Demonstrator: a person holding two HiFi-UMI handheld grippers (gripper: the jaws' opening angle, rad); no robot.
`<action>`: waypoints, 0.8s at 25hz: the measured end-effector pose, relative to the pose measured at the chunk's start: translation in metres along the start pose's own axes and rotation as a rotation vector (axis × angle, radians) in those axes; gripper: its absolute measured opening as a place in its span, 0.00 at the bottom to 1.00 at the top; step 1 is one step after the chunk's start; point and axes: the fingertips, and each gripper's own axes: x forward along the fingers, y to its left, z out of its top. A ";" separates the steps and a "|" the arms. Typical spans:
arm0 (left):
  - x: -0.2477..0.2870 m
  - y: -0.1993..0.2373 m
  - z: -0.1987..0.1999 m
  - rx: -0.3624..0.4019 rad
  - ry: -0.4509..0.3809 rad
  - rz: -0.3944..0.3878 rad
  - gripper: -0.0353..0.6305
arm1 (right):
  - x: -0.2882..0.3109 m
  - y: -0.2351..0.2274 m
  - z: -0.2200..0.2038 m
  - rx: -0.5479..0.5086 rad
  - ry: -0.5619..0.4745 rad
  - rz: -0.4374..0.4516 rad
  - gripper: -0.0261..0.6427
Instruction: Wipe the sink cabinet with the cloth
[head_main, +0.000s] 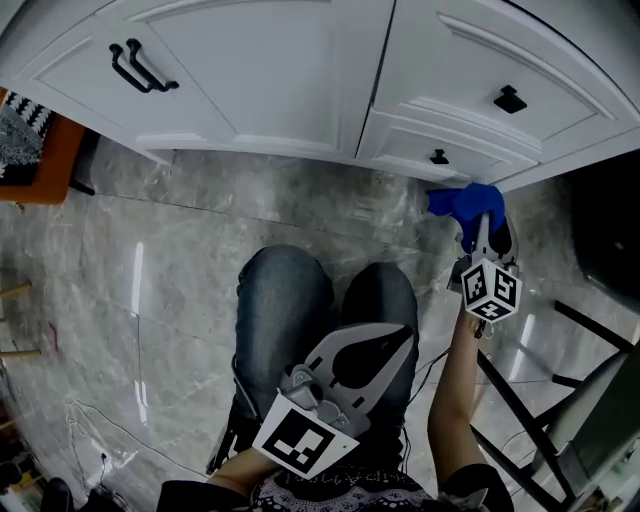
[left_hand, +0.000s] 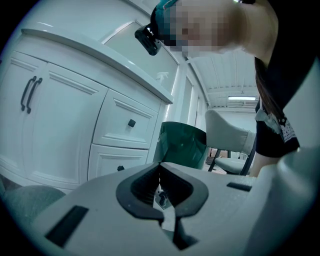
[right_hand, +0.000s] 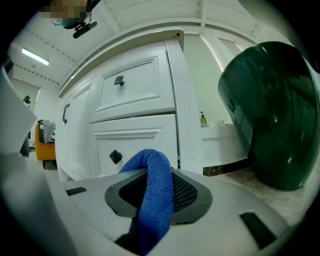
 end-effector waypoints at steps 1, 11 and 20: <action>0.000 0.006 0.001 -0.001 0.001 -0.001 0.06 | -0.001 0.006 0.003 0.003 -0.006 0.004 0.21; 0.000 0.068 0.153 -0.147 -0.120 0.008 0.06 | -0.036 0.108 0.135 0.022 0.036 0.084 0.21; -0.012 0.078 0.282 -0.178 -0.011 0.081 0.06 | -0.076 0.159 0.297 0.054 0.131 0.099 0.21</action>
